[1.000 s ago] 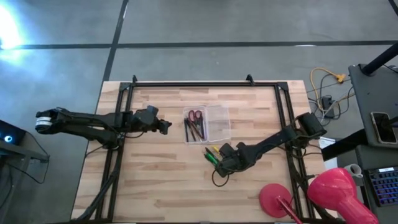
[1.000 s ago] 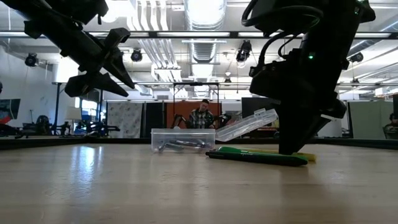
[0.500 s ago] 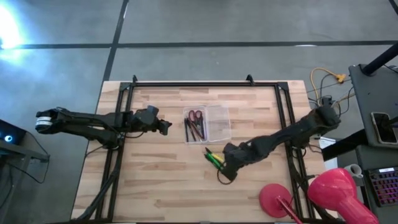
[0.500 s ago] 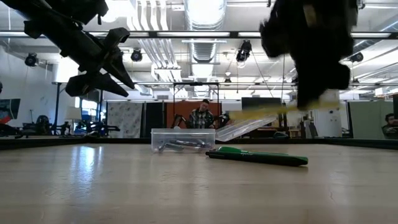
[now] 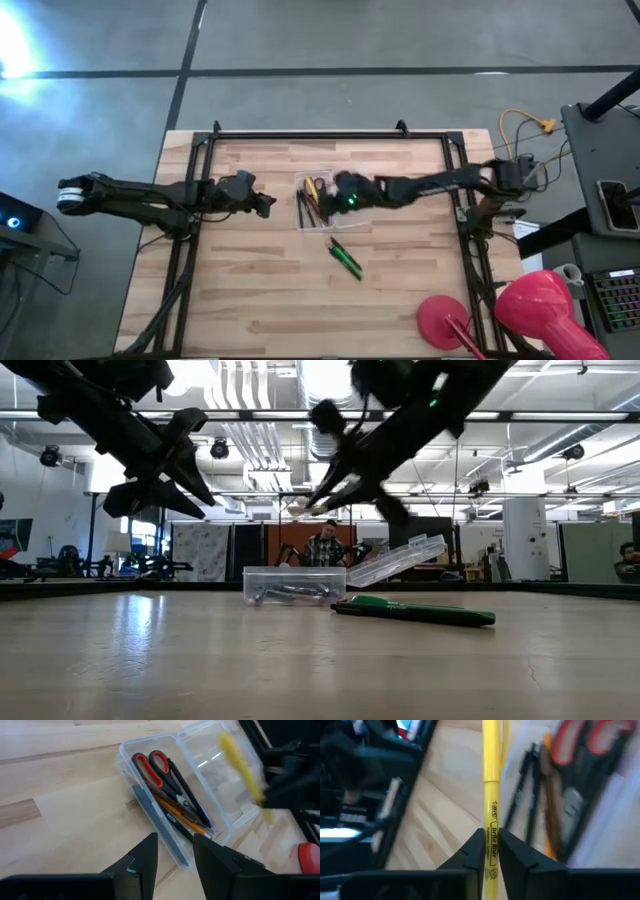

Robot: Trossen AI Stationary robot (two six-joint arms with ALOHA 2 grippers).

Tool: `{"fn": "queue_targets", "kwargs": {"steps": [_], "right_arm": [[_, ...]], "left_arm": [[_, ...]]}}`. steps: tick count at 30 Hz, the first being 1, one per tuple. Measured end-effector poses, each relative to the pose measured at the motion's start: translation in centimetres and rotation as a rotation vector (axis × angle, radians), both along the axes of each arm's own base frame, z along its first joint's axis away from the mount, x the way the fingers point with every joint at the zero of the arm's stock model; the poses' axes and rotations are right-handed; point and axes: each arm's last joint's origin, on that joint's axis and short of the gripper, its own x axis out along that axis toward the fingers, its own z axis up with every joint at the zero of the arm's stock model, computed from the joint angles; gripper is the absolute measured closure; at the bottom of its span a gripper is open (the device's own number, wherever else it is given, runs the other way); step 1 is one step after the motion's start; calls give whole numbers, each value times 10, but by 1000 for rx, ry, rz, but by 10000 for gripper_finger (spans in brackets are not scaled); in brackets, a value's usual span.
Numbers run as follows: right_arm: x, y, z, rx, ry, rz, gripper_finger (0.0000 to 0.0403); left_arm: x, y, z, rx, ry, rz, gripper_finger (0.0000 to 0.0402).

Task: Pick & place school supplies into a supply box
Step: Put the yellow pen into the transparent supply box, then put the black pen into the transparent supply box

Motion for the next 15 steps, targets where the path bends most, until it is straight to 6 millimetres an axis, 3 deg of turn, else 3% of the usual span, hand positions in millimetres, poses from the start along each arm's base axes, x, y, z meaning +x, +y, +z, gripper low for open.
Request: {"fn": "queue_targets", "kwargs": {"steps": [4, 8, 11, 15], "right_arm": [[20, -21, -16, 108, -9, 36, 323], [34, -25, -32, 118, 70, 62, 275], [38, -25, -28, 83, 95, 72, 252], [32, -16, -5, -54, 140, 157, 243]], "left_arm": [[0, 0, 0, -1, -4, 1, 293], [0, 0, 0, -3, -3, 0, 293], [1, -2, 2, -24, -11, -19, 293], [4, -10, 5, -28, -37, -96, 293]]}}
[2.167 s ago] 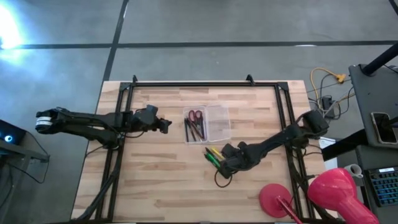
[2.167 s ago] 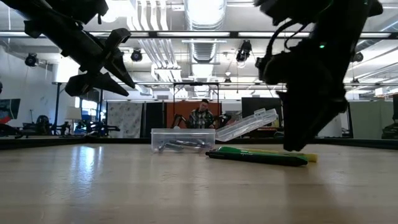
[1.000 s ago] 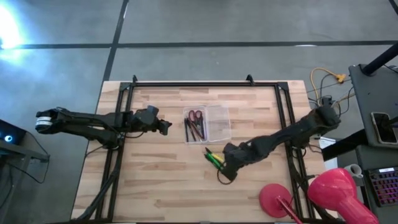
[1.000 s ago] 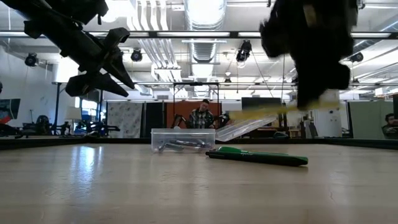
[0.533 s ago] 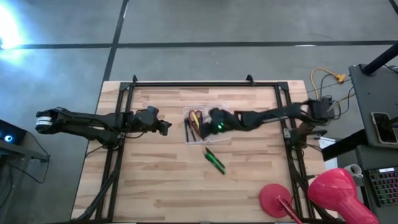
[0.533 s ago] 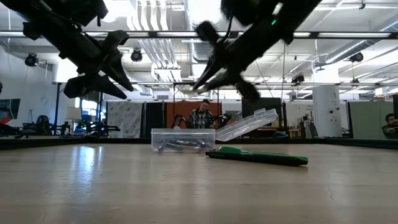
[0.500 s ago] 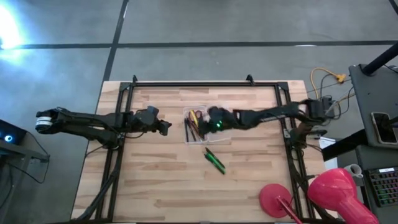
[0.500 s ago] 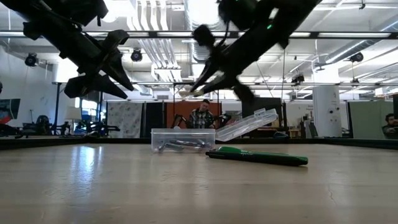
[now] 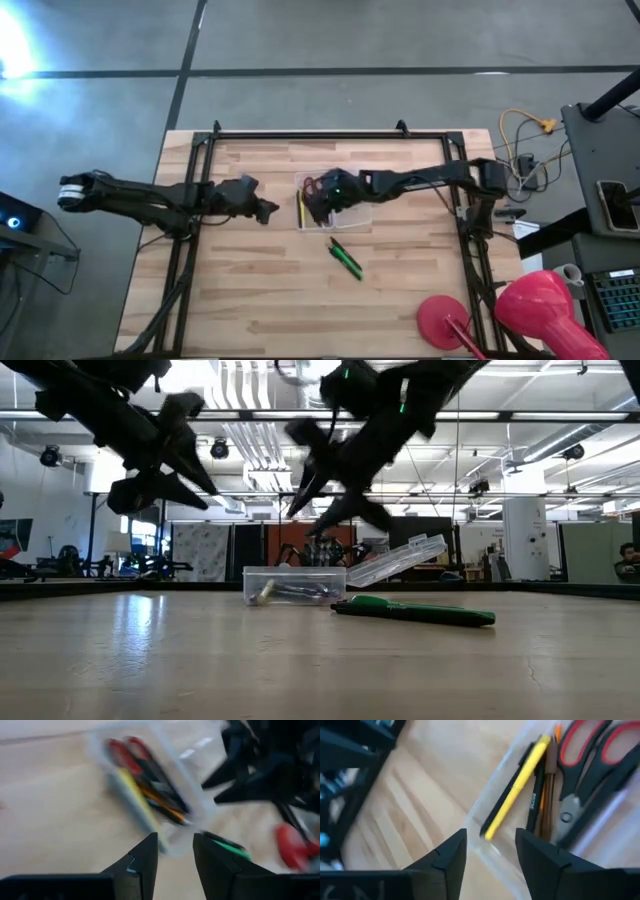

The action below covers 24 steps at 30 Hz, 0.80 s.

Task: Pick & place school supplies into a supply box
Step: Put the black pen into the transparent supply box

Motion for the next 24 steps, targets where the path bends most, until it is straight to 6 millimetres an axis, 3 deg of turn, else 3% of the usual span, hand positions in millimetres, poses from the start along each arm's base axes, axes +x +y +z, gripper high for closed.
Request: {"fn": "queue_targets", "kwargs": {"steps": [6, 10, 15, 19, 24], "right_arm": [[-38, 23, 51, -307, 202, 185, 255], [-74, 34, 73, -343, 322, 277, 263], [-120, 47, 90, -408, 460, 262, 270], [-152, 57, 100, -404, 438, 217, 270], [-180, 70, 97, -364, 400, 200, 261]], "left_arm": [[16, -29, 11, 182, -152, -303, 293], [42, -43, 27, 386, -261, -433, 293], [91, -50, 19, 485, -138, -568, 293], [139, -63, 8, 530, -43, -804, 293], [184, -79, -8, 523, 173, -1081, 293]]}}
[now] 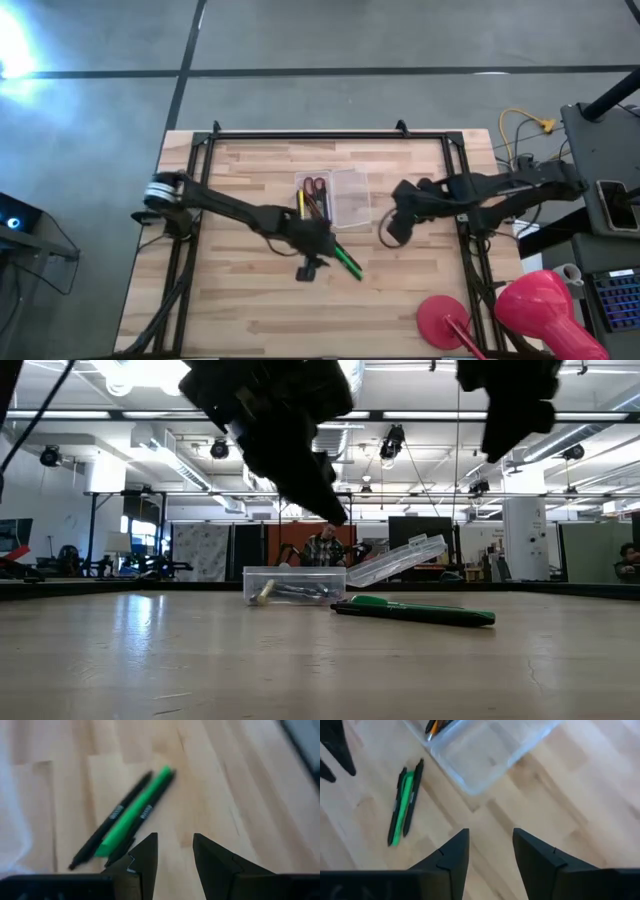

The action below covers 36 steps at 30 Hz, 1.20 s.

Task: Pick & place school supplies into a supply box
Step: Put the black pen into the transparent supply box

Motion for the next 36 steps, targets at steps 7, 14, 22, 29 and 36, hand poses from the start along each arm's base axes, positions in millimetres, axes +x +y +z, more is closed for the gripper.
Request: {"fn": "queue_targets", "kwargs": {"steps": [7, 14, 22, 29, 36], "right_arm": [[-24, 13, -23, 21, 40, 15, 246], [-33, 25, -38, -1, 79, 65, 236], [-34, 27, -39, -36, 72, 71, 236], [-33, 27, -39, -66, 66, 66, 236], [-34, 26, -40, -80, 65, 62, 236]], "left_arm": [[41, -23, -3, 158, 65, -204, 293], [67, -26, -9, 269, 4, -312, 293], [77, -20, -32, 303, 39, -344, 293], [80, -9, -49, 324, 79, -307, 293], [81, -5, -66, 282, 133, -267, 293]]}}
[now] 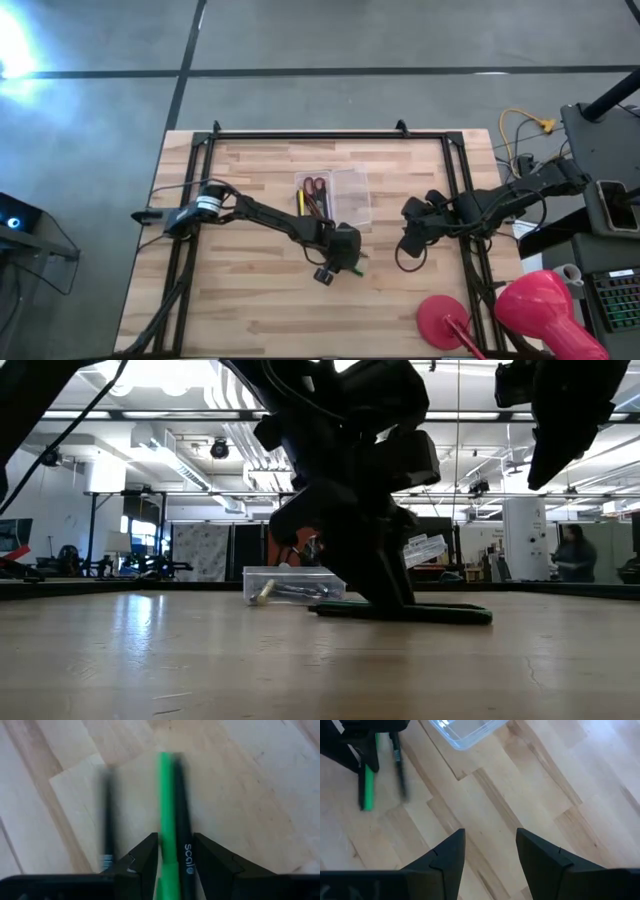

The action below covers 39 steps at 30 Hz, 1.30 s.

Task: Pick & place school supplies into a supply box
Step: Put the black pen into the transparent supply box

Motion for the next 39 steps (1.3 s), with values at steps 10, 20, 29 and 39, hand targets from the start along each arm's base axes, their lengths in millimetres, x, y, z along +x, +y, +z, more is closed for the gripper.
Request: {"fn": "queue_targets", "kwargs": {"steps": [10, 20, 29, 39], "right_arm": [[0, 0, -1, -8, 3, 2, 236], [-1, -1, -4, -11, 14, -3, 236], [-2, -1, -6, -4, 10, -24, 236], [-2, -1, -7, -3, 14, -32, 236]], "left_arm": [[-3, 0, 3, -20, 39, 57, 293], [-13, 2, 34, -5, 12, 131, 293], [-15, -4, 42, -34, -10, 153, 293], [-24, -19, 16, -38, -30, 118, 293]]}}
